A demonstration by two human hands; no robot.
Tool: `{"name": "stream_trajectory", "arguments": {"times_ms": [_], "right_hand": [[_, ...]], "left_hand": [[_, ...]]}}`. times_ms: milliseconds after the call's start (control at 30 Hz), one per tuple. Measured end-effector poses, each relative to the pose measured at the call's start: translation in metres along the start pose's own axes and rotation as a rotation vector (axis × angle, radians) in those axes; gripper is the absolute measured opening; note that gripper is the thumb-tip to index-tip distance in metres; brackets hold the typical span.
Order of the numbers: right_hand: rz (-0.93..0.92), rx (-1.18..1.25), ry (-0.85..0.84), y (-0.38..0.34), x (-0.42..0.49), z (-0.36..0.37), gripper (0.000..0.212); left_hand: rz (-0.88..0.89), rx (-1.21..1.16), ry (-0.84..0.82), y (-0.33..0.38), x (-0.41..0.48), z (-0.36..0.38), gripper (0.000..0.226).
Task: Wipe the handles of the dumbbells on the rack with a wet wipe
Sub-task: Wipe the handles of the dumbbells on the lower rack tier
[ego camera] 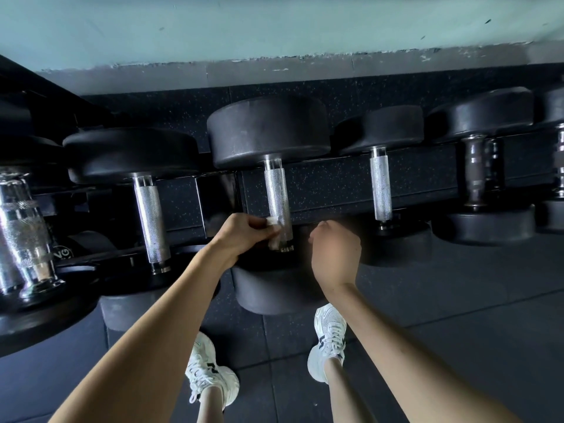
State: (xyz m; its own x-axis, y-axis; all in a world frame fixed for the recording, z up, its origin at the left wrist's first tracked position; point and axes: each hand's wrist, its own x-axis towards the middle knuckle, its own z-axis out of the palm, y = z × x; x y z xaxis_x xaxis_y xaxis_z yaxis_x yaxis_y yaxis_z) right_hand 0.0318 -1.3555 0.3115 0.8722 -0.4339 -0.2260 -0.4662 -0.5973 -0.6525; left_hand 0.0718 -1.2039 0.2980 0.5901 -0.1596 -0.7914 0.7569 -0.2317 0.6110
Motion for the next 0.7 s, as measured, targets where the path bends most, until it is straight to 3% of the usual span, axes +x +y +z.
{"name": "stream_trajectory", "arguments": {"times_ms": [100, 200, 333, 533, 600, 700], "right_hand": [[0.013, -0.021, 0.0, -0.004, -0.002, -0.003, 0.033], [-0.011, -0.043, 0.029, -0.008, -0.003, -0.006, 0.042], [-0.01, -0.048, -0.001, -0.003, -0.002, -0.003, 0.035], [-0.025, -0.029, 0.012, 0.001, 0.0, -0.002, 0.038], [-0.044, -0.023, 0.017, 0.001, 0.0, 0.0, 0.04], [-0.068, -0.025, 0.017, 0.001, 0.0, 0.001, 0.047]], "left_hand": [[0.044, 0.262, 0.196, -0.002, 0.002, 0.011, 0.024], [0.049, 0.478, 0.391, 0.005, -0.008, 0.027, 0.025], [0.163, 0.124, 0.563, 0.024, 0.004, 0.024, 0.019], [0.111, -0.515, 0.458, 0.05, 0.03, 0.011, 0.008], [0.094, -0.587, 0.391, 0.046, 0.036, 0.009, 0.017], [0.108, -0.499, 0.368, 0.034, 0.038, 0.012, 0.039]]}}
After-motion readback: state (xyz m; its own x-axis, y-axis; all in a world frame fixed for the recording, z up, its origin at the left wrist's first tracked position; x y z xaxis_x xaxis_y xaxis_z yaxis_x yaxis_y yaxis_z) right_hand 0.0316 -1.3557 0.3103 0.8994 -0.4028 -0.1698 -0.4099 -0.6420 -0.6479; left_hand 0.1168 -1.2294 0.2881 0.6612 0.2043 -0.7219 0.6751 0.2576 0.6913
